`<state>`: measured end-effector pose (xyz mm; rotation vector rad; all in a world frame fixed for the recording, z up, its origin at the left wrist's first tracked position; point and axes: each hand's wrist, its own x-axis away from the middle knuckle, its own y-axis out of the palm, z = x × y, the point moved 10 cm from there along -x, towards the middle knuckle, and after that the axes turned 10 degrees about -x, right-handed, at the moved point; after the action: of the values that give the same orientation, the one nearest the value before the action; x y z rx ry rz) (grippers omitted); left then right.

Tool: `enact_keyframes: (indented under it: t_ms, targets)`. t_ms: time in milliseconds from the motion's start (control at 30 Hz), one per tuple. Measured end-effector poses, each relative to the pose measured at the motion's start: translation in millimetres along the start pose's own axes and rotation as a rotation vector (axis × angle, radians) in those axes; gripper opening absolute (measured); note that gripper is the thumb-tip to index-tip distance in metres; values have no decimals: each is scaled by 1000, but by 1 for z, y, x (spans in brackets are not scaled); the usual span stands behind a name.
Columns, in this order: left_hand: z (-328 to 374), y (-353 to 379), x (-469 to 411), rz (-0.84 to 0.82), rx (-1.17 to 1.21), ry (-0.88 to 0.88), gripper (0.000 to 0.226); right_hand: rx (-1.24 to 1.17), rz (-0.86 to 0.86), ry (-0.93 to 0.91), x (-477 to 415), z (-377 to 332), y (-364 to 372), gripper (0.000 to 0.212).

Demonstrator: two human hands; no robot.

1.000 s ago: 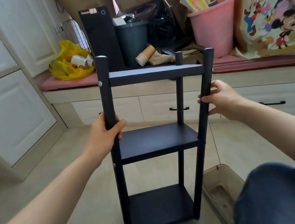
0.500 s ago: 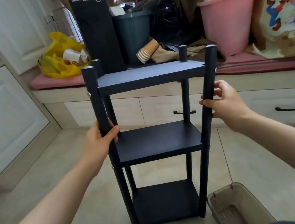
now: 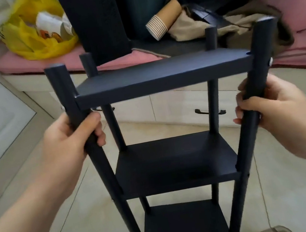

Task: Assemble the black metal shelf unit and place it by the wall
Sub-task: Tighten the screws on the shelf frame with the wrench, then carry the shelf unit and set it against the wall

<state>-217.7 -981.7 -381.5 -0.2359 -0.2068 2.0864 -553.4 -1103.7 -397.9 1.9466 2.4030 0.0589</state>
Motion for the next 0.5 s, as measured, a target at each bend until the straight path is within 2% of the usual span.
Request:
enact_keyframes:
  t_ms: [200, 333, 500]
  targets:
    - [-10, -4, 0, 2, -230, -214, 29, 160, 42, 104, -8, -6, 7, 11]
    - [-3, 0, 12, -98, -413, -298, 37, 202, 58, 209, 4, -7, 10, 13]
    - [18, -6, 36, -119, -442, -519, 17, 131, 119, 349, 33, -36, 15, 20]
